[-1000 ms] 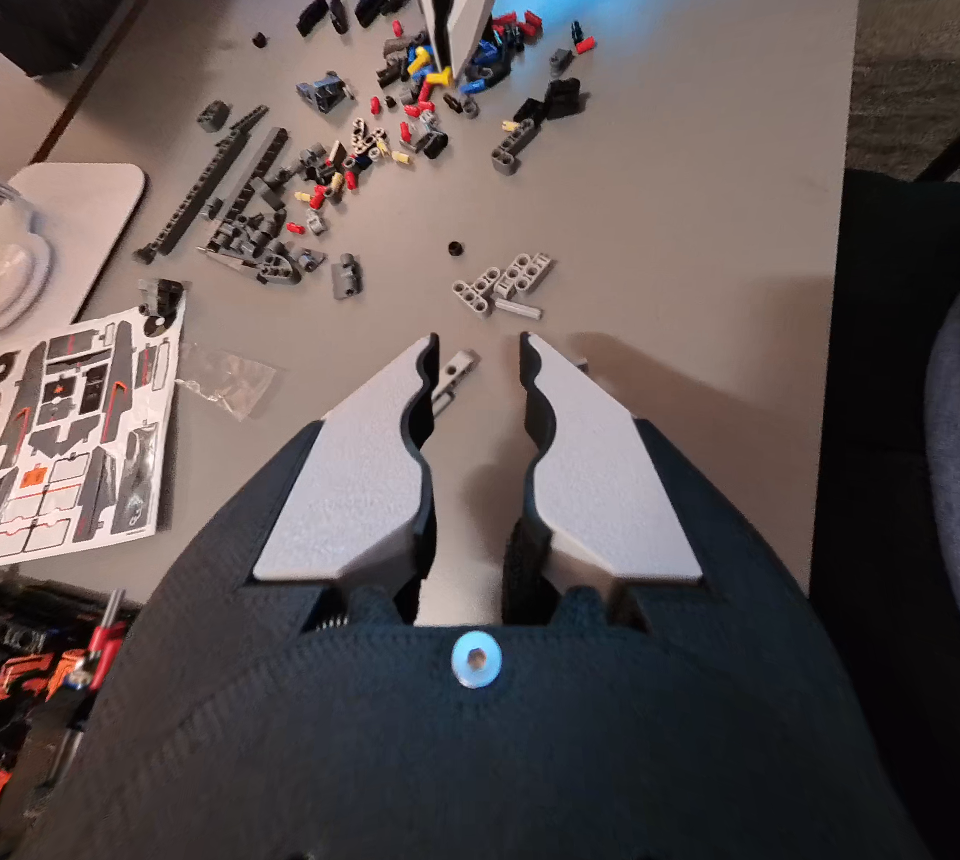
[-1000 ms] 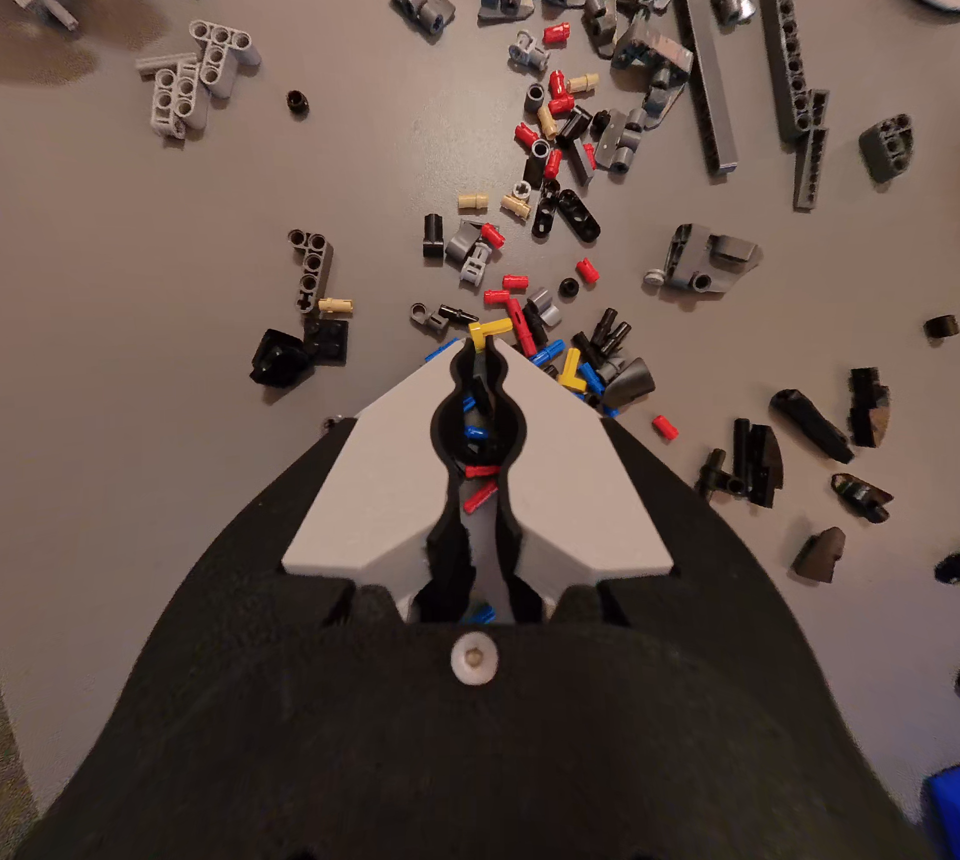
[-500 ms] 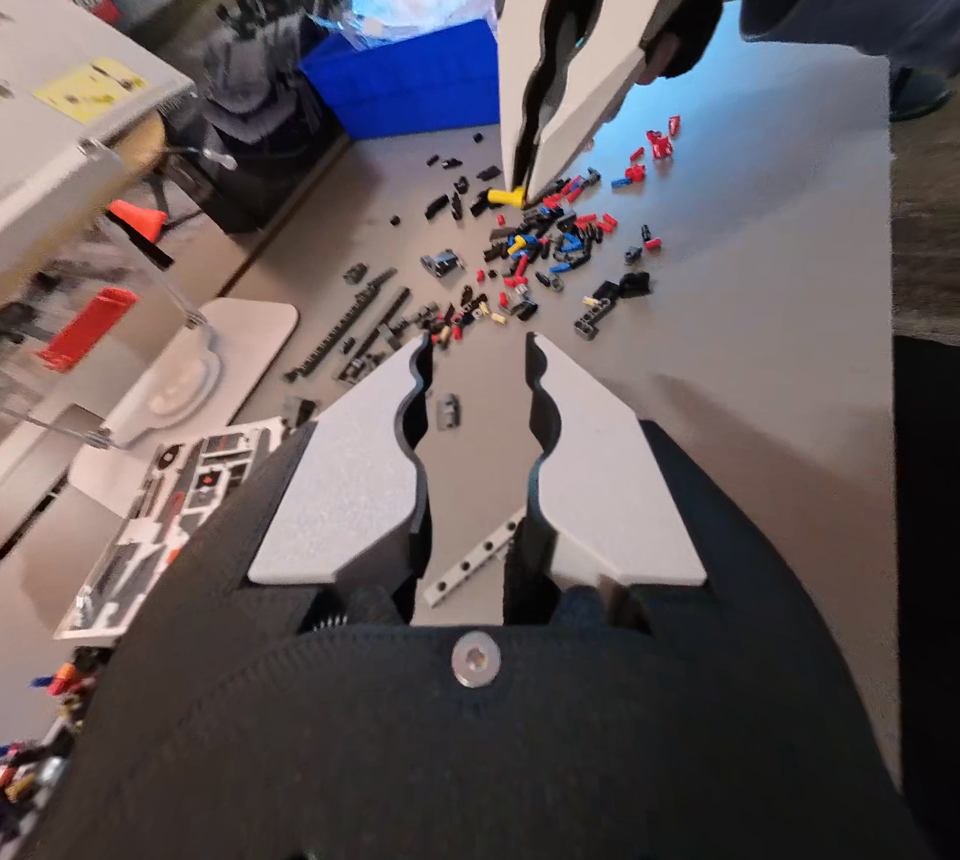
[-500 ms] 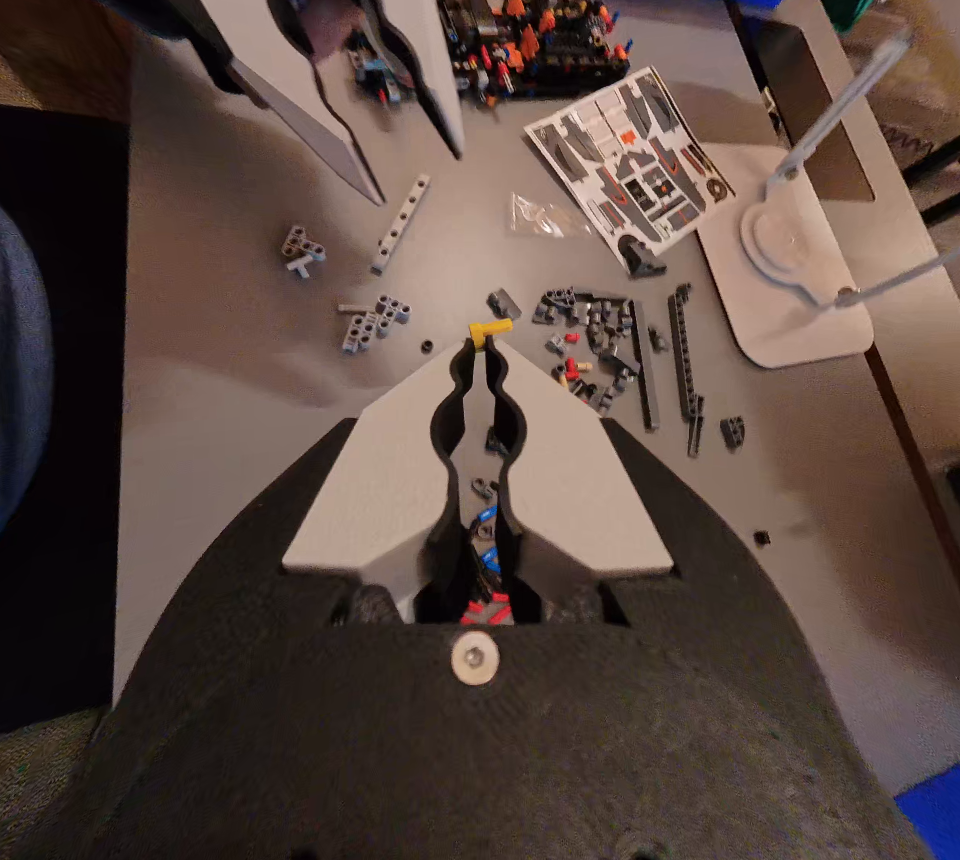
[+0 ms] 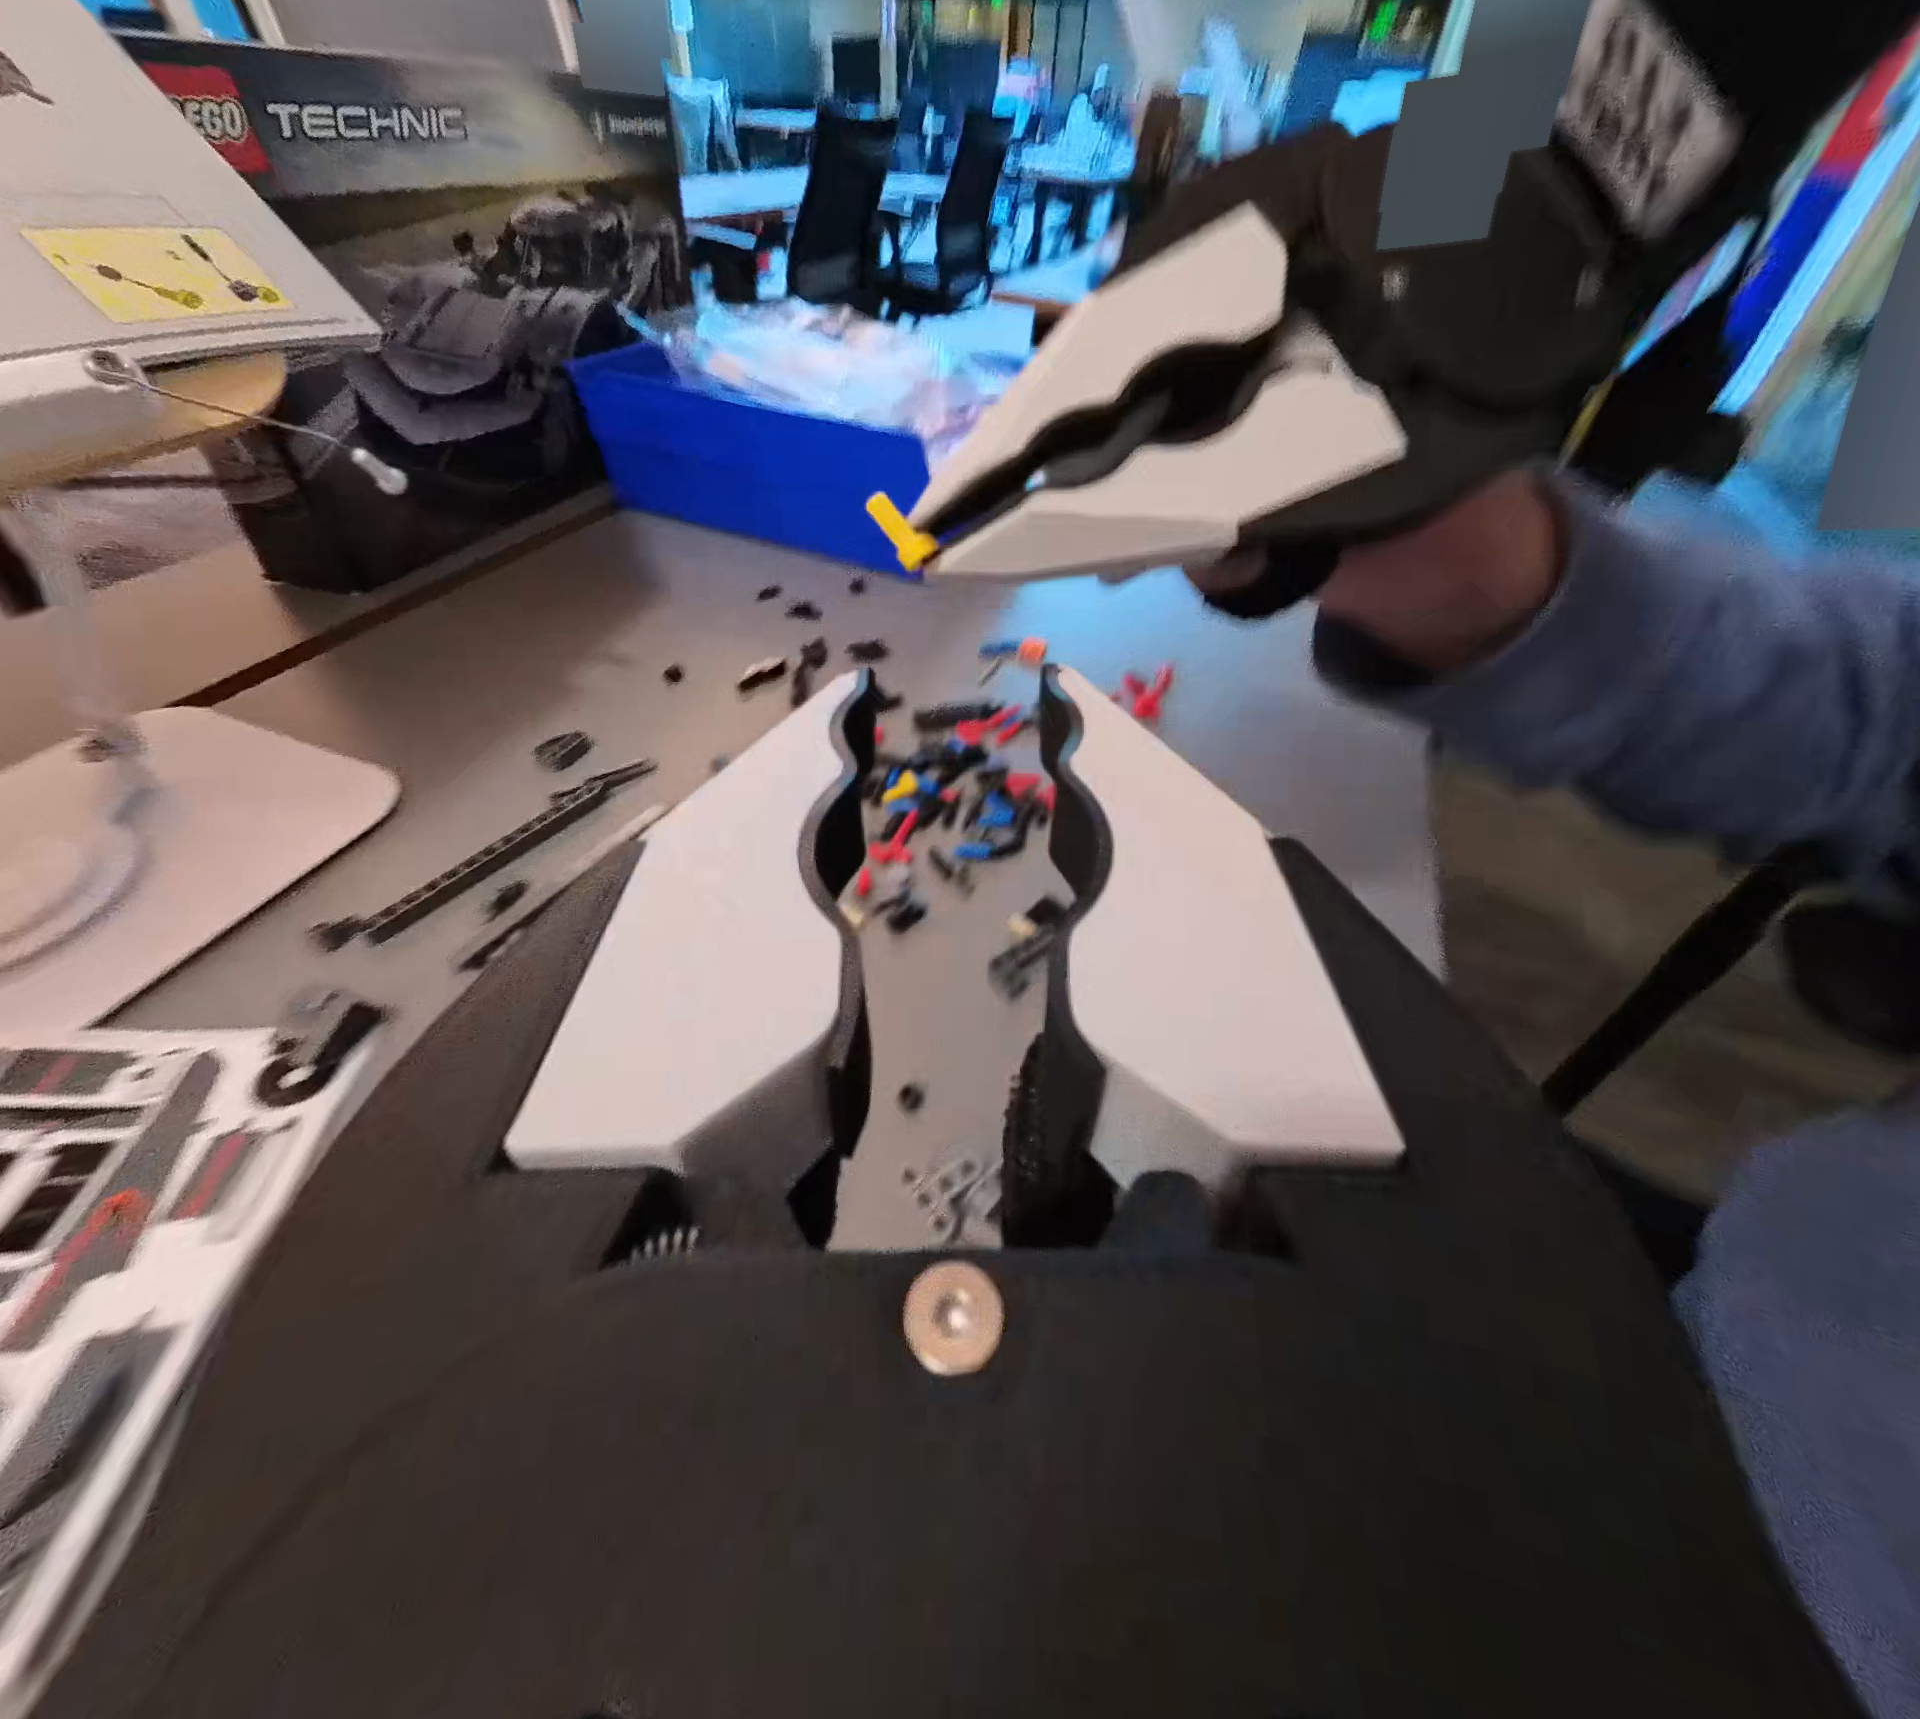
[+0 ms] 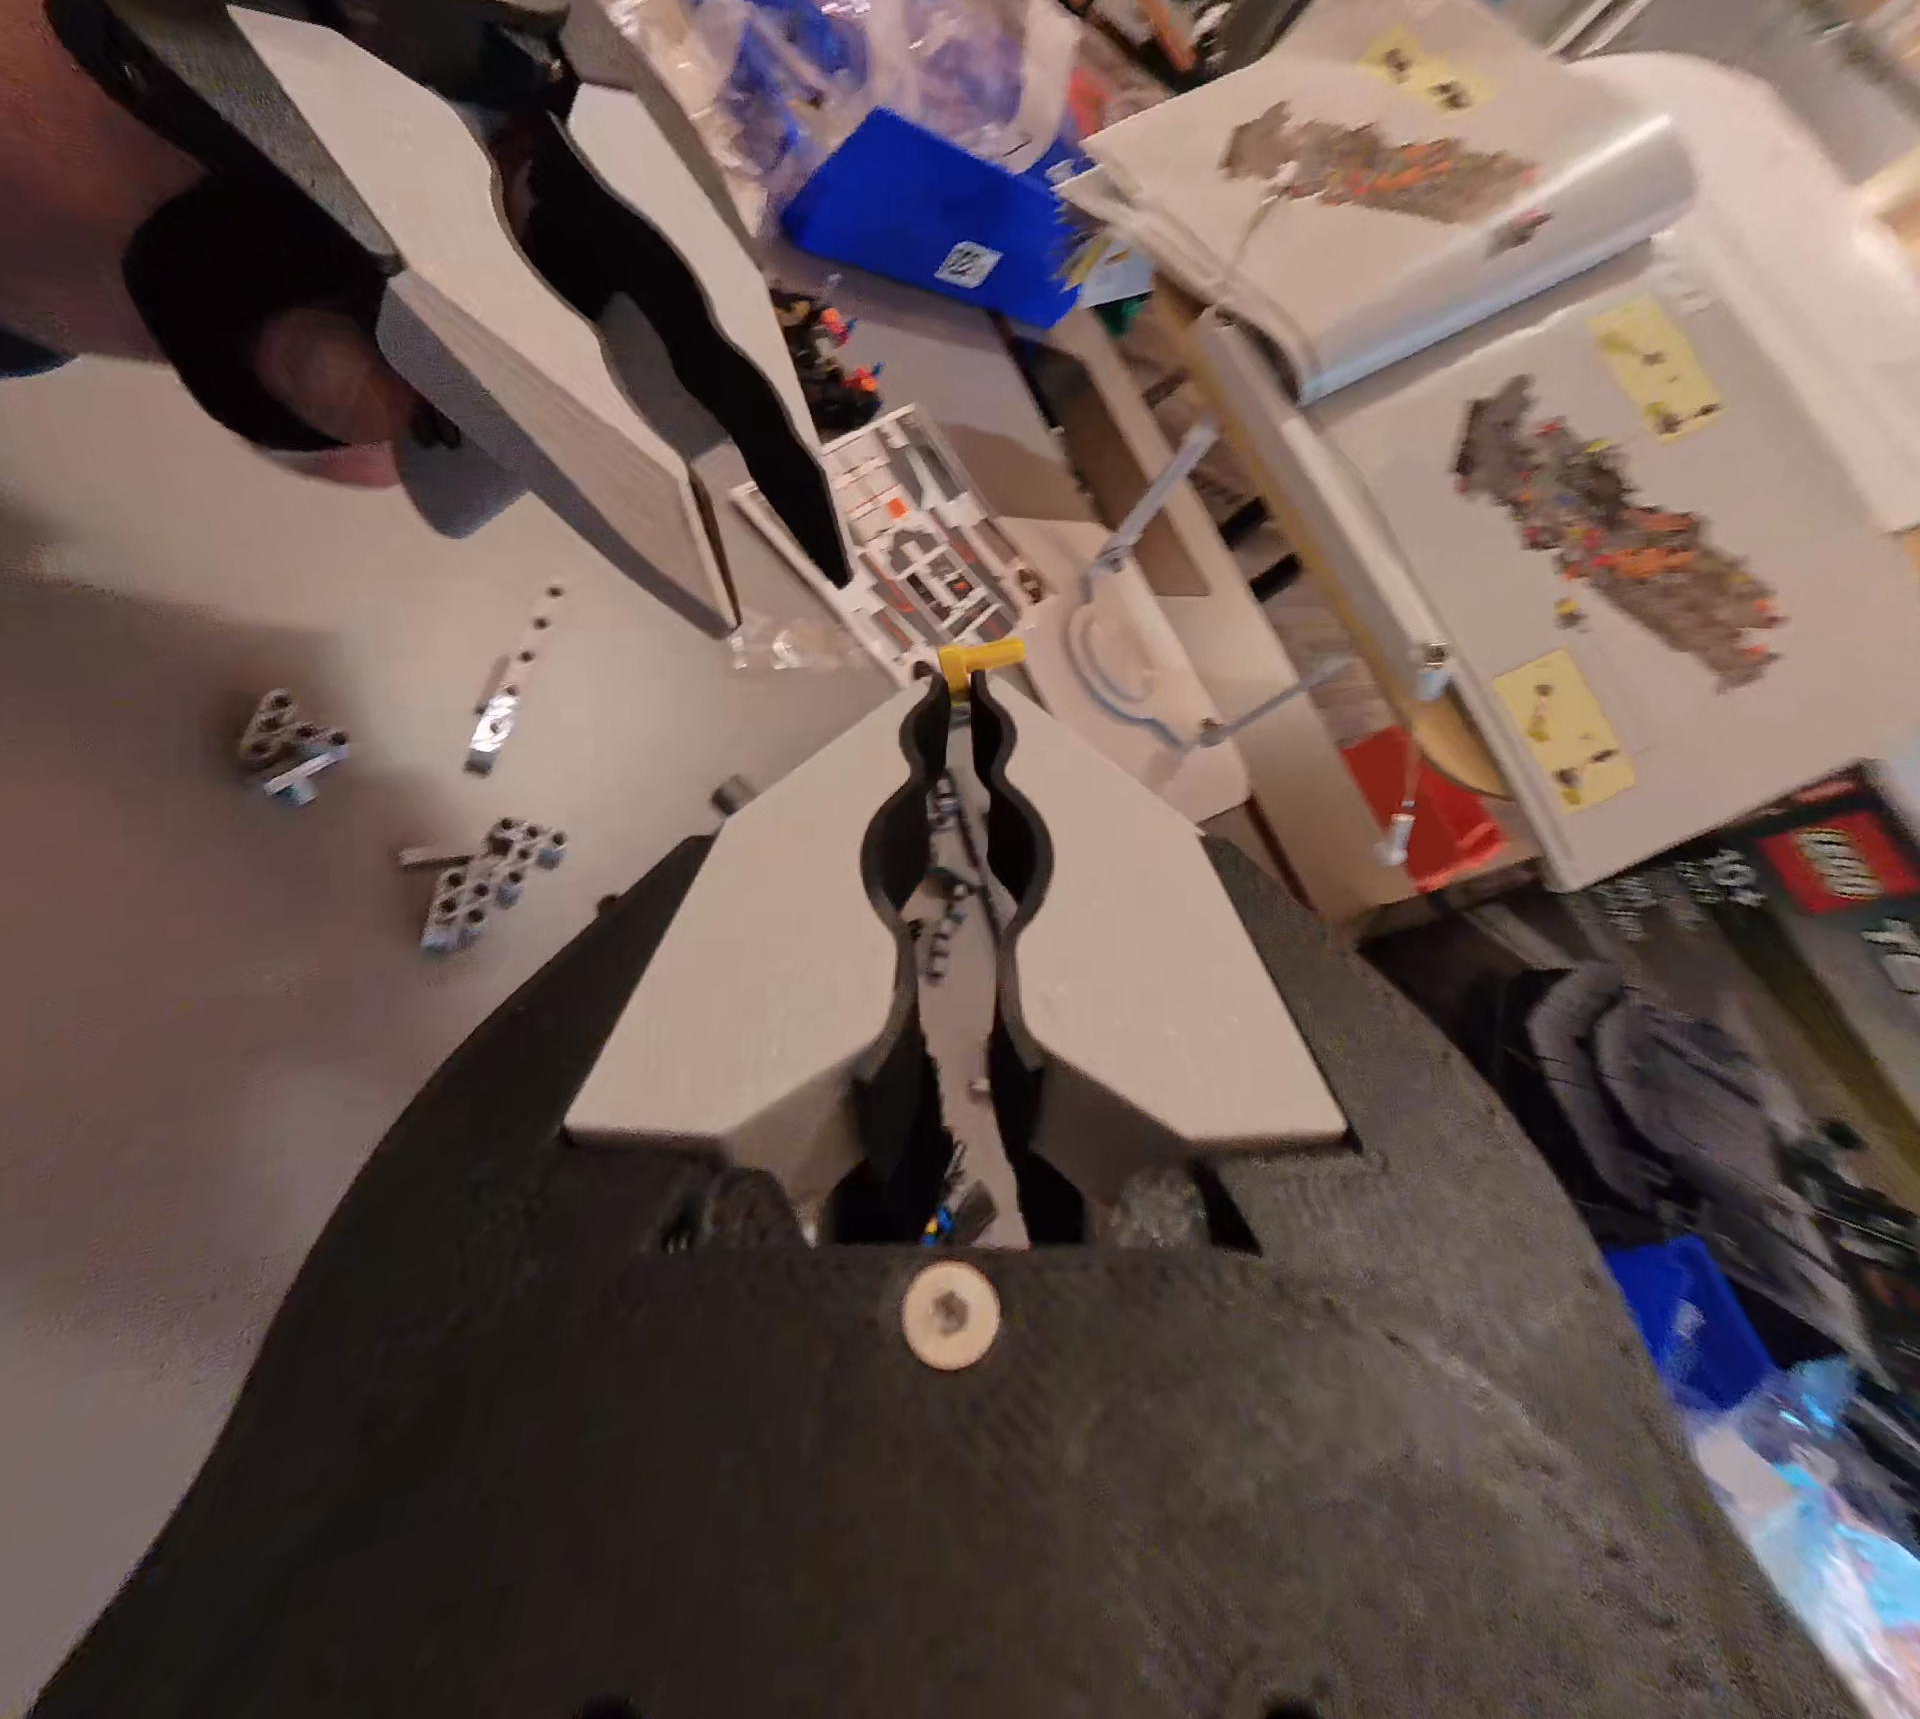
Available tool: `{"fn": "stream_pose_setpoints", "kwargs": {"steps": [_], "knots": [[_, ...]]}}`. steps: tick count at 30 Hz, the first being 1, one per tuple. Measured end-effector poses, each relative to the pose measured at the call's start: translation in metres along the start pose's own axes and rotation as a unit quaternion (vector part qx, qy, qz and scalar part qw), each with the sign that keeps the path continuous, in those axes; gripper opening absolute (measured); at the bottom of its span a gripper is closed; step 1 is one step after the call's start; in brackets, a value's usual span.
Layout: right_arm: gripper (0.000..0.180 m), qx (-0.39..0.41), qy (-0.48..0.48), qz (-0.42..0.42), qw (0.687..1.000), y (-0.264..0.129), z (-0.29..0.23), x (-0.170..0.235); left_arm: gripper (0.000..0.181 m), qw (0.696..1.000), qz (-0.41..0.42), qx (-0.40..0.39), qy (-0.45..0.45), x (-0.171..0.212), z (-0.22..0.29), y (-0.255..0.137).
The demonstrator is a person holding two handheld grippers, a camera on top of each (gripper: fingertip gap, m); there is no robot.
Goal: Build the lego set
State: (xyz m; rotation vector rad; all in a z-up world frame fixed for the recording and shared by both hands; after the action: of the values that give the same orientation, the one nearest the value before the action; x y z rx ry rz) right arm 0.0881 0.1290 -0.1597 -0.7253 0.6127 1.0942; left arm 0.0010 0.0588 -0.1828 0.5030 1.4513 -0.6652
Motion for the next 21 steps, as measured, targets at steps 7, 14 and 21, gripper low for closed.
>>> {"fn": "stream_pose_setpoints", "kwargs": {"steps": [7, 14, 21], "knots": [[0.000, 0.123, -0.058, 0.040, 0.990, -0.010, 0.014, -0.015, 0.034, 0.975, 0.161, 0.068, -0.134, -0.023, -0.017, 0.016], [0.001, 0.164, -0.120, 0.042, 0.978, -0.014, 0.011, -0.014, 0.030, 0.961, 0.193, 0.101, -0.170, -0.028, -0.017, 0.037], [0.001, 0.182, -0.144, 0.044, 0.972, -0.013, 0.008, -0.008, 0.011, 0.953, 0.198, 0.141, -0.179, -0.025, -0.018, 0.044]]}}
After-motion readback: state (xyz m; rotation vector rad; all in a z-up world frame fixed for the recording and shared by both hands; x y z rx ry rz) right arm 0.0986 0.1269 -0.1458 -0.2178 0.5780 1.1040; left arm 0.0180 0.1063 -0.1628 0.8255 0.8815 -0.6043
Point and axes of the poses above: each gripper's, where its closed fingertips meet, y out along the fingers, x out of its underside, z = x × y across the jaws, the point moved 6 cm from there along -y, back along the fingers, and after that the axes turned 10 degrees about x, right-handed, at the moved point
